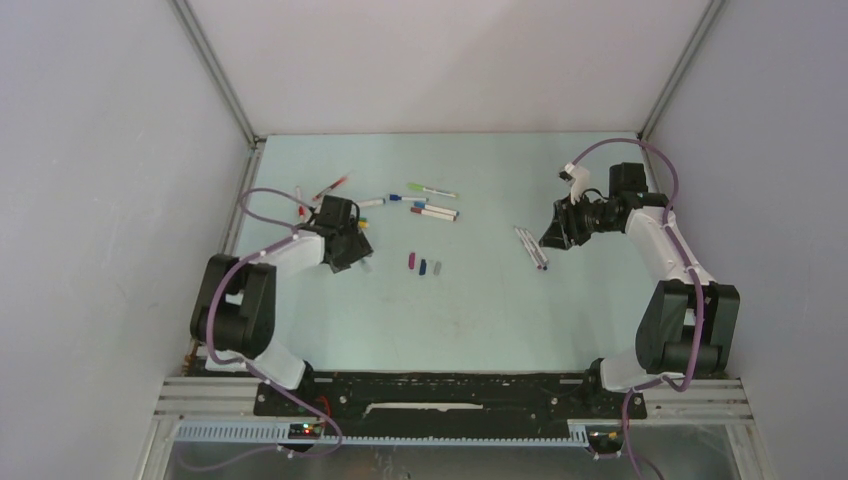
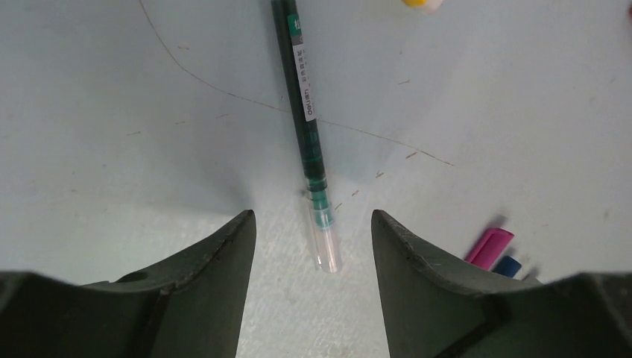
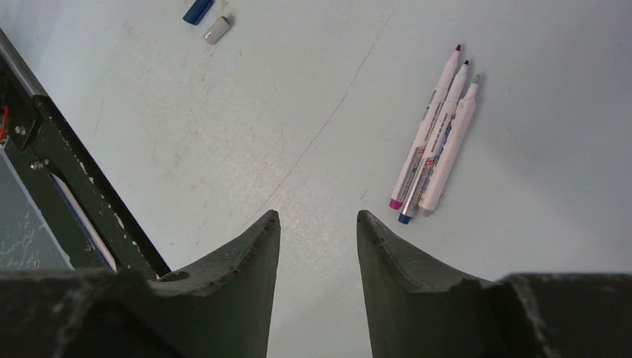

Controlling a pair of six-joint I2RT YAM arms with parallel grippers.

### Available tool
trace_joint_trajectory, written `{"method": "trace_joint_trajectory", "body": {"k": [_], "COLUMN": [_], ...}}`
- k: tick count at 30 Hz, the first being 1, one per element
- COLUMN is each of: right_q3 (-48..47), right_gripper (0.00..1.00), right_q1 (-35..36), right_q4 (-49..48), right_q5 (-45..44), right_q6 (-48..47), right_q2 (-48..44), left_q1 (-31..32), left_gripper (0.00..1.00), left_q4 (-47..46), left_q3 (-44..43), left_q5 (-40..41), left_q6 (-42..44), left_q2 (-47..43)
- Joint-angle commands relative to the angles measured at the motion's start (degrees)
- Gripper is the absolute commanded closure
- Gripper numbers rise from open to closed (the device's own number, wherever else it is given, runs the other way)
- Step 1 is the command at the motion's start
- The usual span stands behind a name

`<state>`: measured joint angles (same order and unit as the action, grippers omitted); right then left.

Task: Open the pen caps
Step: Pick up the pen from the center of the board.

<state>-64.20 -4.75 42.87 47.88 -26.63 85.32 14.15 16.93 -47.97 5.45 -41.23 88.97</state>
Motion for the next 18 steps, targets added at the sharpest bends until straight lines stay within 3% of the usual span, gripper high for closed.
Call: {"method": "trace_joint_trajectory", "body": {"k": [1, 11, 18], "right_q3": [0.1, 0.1, 0.1], "right_gripper": [0.55, 0.55, 0.55], "right_q1": [-0.3, -0.2, -0.2], "right_q4": [0.2, 0.4, 0.4], "right_q5": [1.4, 1.3, 1.3], "right_q6": [-1.0, -1.2, -1.2], "right_q2": [-1.8, -1.5, -1.5], "left_q1": [-0.2, -0.1, -0.1], "left_gripper": [0.38, 0.42, 0.54], "left_q4": [5.6, 18.0, 22.1], "left_q3": [-7.1, -18.3, -22.8], "left_q5": [-0.8, 5.8, 7.7], "left_q6": [-0.8, 1.6, 3.7], "left_q2": [3.8, 13.6, 17.4]}}
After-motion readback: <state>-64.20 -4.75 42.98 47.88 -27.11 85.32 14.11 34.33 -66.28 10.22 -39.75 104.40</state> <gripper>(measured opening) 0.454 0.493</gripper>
